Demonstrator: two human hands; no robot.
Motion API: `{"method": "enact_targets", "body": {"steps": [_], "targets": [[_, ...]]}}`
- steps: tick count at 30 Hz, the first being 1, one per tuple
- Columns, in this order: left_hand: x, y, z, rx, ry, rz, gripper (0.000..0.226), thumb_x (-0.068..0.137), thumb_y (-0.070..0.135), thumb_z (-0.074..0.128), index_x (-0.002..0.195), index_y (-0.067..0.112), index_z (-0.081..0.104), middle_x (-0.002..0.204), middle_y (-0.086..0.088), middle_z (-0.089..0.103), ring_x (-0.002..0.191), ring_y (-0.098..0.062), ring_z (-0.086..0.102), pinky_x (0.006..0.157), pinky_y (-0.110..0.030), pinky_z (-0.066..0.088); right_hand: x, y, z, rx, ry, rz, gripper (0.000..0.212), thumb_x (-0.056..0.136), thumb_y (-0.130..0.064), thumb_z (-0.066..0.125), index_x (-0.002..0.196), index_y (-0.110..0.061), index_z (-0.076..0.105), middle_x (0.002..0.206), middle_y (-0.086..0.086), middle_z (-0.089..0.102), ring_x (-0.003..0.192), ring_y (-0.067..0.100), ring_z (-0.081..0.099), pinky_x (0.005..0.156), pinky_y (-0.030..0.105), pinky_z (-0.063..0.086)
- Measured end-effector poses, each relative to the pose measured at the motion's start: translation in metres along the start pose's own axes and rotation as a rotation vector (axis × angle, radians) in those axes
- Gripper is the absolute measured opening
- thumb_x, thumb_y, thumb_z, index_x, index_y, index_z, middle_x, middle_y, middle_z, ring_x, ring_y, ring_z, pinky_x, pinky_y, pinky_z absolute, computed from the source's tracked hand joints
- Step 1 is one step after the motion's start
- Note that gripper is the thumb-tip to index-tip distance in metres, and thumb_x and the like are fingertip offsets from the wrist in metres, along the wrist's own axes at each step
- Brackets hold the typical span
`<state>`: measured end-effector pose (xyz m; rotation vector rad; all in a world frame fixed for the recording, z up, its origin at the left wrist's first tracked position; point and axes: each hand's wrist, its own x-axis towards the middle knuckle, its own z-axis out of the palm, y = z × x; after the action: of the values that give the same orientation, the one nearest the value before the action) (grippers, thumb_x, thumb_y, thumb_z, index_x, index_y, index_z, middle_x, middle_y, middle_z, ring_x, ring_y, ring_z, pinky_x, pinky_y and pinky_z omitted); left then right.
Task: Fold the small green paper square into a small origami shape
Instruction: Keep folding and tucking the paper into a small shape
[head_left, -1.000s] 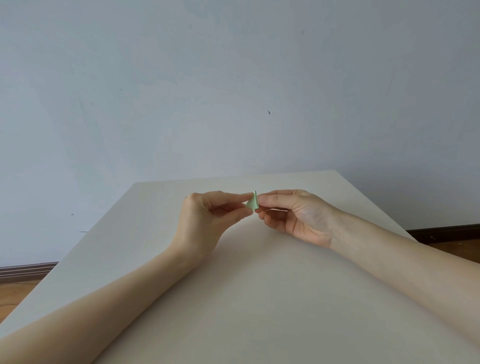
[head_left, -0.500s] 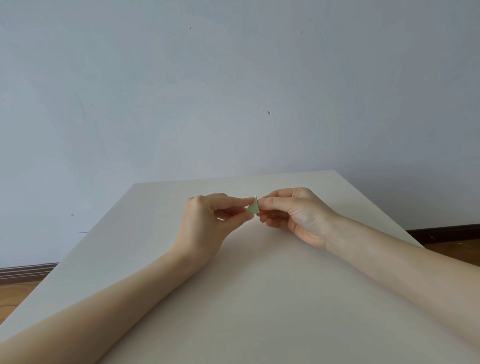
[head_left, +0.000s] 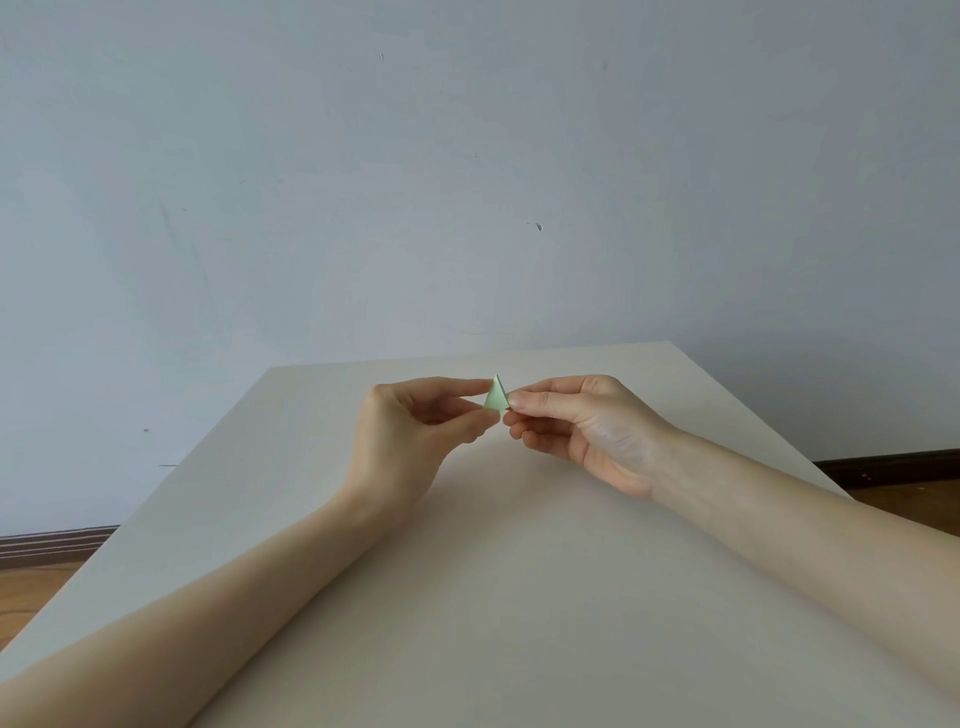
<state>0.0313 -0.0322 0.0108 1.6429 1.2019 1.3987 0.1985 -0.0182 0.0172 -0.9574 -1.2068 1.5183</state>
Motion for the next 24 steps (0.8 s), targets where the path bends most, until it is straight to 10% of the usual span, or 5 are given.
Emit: {"method": "enact_targets", "body": {"steps": [24], "targets": [[-0.0028, -0.0018, 0.0013, 0.128, -0.023, 0.039, 0.02, 0.072, 0.005, 0.076, 0.085, 0.02, 0.075, 0.057, 0.016, 0.069, 0.056, 0.002, 0.063, 0.06, -0.007, 0.045, -0.0002, 0.0008, -0.002, -0.365, 0.06, -0.128, 0.007, 0.08, -0.004, 0.067, 0.073, -0.001, 0.067, 0.059, 0.005, 0.06, 0.05, 0.01, 0.056, 0.052, 0.017, 0.048]]}}
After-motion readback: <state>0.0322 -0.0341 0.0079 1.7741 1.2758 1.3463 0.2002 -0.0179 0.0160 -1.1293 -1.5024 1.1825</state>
